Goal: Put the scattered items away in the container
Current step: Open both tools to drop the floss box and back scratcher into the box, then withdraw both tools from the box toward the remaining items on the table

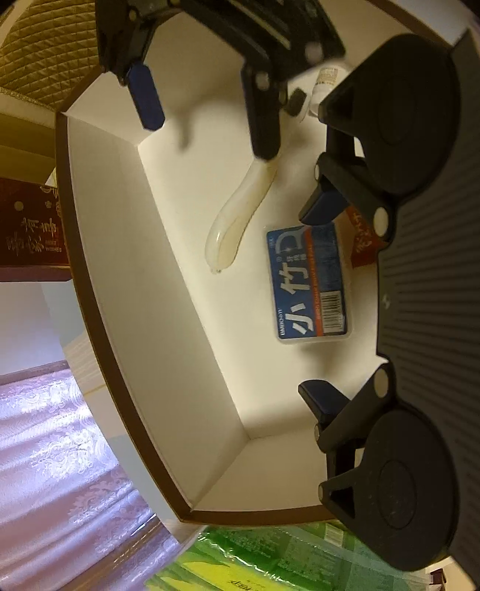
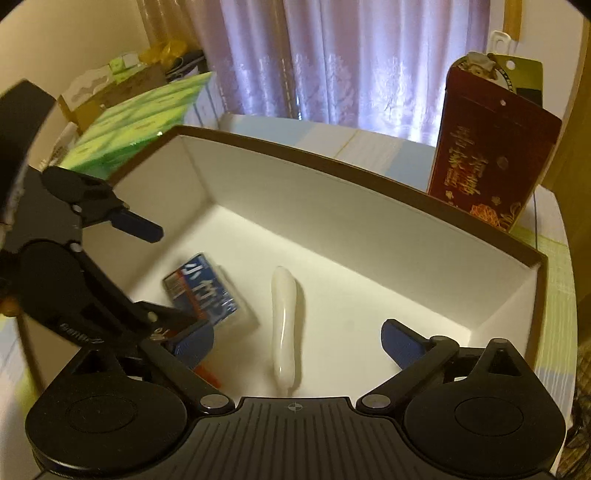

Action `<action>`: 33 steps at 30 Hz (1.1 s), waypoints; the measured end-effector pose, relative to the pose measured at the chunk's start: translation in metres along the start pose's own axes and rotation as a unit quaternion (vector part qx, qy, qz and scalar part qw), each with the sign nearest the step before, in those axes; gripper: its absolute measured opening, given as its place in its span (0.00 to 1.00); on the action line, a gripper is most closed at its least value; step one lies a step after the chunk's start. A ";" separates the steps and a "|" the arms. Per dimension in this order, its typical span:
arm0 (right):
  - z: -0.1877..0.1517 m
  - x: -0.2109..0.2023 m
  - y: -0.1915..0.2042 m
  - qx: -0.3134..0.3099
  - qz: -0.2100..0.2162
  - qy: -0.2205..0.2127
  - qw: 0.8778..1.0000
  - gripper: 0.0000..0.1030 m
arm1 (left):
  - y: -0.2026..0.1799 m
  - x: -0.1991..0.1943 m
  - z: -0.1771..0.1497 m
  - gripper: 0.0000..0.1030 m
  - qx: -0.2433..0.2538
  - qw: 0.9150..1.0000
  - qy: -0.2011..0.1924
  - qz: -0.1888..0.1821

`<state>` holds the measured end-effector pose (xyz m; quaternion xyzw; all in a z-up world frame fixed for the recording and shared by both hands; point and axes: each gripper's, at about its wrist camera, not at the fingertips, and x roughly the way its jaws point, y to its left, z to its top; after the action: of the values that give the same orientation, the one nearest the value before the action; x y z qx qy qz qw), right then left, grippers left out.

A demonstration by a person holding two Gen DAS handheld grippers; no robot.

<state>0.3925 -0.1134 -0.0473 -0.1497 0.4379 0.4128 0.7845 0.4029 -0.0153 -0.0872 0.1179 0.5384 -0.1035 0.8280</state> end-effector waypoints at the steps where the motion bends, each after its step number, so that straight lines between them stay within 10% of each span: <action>1: -0.001 -0.005 0.001 -0.006 0.003 0.000 1.000 0.99 | 0.000 -0.002 0.000 0.86 0.000 1.000 -0.001 0.002; 33: -0.059 -0.108 0.061 0.009 -0.040 -0.054 0.998 0.99 | -0.042 -0.118 -0.062 0.95 -0.021 0.998 -0.056 0.028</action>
<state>0.2818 -0.1674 0.0140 -0.1375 0.3925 0.3843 0.8242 0.2902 -0.0308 -0.0071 0.1092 0.4899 -0.0751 0.8616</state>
